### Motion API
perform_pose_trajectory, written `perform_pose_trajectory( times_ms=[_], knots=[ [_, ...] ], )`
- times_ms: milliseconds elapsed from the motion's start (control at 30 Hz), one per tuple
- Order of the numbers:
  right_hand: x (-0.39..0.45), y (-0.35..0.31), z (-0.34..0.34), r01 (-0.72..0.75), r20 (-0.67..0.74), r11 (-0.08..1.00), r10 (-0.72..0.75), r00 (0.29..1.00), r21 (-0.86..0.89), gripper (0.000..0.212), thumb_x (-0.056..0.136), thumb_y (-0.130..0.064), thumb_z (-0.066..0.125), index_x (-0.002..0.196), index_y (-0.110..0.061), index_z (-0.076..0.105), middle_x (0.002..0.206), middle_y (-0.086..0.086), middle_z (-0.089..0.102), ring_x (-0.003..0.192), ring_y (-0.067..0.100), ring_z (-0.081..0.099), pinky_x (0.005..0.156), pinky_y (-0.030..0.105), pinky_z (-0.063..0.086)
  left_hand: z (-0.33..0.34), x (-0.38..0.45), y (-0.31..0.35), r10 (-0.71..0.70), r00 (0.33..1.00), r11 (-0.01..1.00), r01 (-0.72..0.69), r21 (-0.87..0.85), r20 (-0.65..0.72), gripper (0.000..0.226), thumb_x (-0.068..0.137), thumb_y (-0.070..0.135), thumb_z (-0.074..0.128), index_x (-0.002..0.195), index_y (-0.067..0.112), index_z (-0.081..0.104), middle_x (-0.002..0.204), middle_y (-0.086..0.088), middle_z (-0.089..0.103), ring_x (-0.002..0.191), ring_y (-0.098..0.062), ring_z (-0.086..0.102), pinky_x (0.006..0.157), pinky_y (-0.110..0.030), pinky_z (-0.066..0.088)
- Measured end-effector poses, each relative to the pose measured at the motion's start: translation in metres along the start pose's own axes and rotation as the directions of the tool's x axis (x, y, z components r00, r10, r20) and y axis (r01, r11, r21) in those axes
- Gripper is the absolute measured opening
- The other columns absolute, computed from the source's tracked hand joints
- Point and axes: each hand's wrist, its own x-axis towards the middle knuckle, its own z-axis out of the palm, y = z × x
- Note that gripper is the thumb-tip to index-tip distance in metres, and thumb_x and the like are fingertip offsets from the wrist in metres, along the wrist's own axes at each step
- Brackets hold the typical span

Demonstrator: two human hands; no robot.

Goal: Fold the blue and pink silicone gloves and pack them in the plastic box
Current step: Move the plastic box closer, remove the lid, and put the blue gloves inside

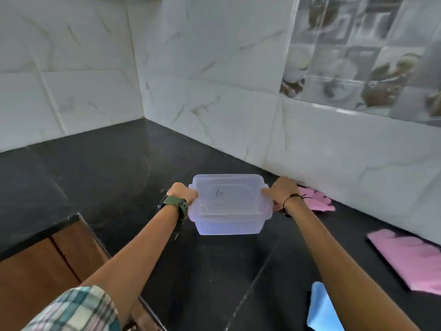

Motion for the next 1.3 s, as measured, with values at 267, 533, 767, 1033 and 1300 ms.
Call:
perform_pose_trajectory(
  times_ms=[267, 533, 767, 1033, 1300],
  knots=[
    [-0.041, 0.069, -0.022, -0.207, -0.056, 0.977, 0.209, 0.976, 0.051, 0.02, 0.082, -0.02, 0.063, 0.083, -0.003, 0.052, 0.07, 0.008, 0.055, 0.069, 0.027, 0.061, 0.055, 0.031, 0.05, 0.059, -0.02, 0.03, 0.14, 0.983, 0.974, -0.158, 0.163, 0.12, 0.039, 0.088, 0.013, 0.055, 0.054, 0.009, 0.035, 0.059, -0.004, 0.039, 0.076, -0.029, 0.048, 0.069, -0.03, 0.039],
    [-0.044, 0.066, -0.015, -0.251, -0.062, 0.968, 0.251, 0.966, 0.012, 0.007, 0.084, -0.014, 0.053, 0.084, -0.007, 0.052, 0.087, 0.015, 0.062, 0.098, 0.034, 0.065, 0.069, 0.033, 0.056, 0.062, -0.019, 0.045, 0.162, 0.969, 0.95, -0.204, 0.236, 0.187, 0.03, 0.086, 0.007, 0.052, 0.058, 0.003, 0.043, 0.067, -0.01, 0.048, 0.075, -0.026, 0.049, 0.067, -0.029, 0.038],
    [-0.041, 0.06, -0.016, -0.33, -0.002, 0.937, 0.332, 0.943, 0.115, 0.038, 0.084, -0.012, 0.058, 0.118, 0.004, 0.051, 0.117, 0.023, 0.061, 0.108, 0.037, 0.06, 0.093, 0.045, 0.053, 0.052, -0.009, 0.055, 0.158, 0.941, 0.946, -0.232, 0.229, 0.299, 0.021, 0.083, 0.005, 0.06, 0.1, -0.006, 0.059, 0.096, -0.017, 0.055, 0.098, -0.035, 0.06, 0.084, -0.038, 0.05],
    [-0.078, 0.064, -0.025, -0.176, -0.221, 0.859, 0.313, 0.924, 0.48, 0.025, 0.088, -0.012, 0.05, 0.082, 0.01, 0.061, 0.085, 0.026, 0.063, 0.089, 0.042, 0.064, 0.09, 0.053, 0.052, 0.044, -0.017, 0.041, 0.305, 0.942, 0.943, -0.278, -0.184, 0.14, 0.012, 0.085, 0.005, 0.051, 0.086, 0.006, 0.063, 0.085, -0.008, 0.063, 0.078, -0.026, 0.058, 0.076, -0.036, 0.054],
    [-0.166, 0.08, 0.06, -0.072, -0.136, 0.367, 0.511, 0.849, 0.927, 0.038, 0.098, -0.031, 0.04, 0.078, -0.015, 0.068, 0.1, 0.006, 0.068, 0.096, 0.018, 0.061, 0.088, 0.032, 0.049, 0.05, -0.085, -0.074, 0.079, 0.933, 0.671, 0.21, -0.711, 0.35, 0.057, 0.098, 0.047, 0.025, 0.132, 0.009, 0.049, 0.138, -0.005, 0.053, 0.122, -0.018, 0.052, 0.107, -0.034, 0.032]
  ],
)
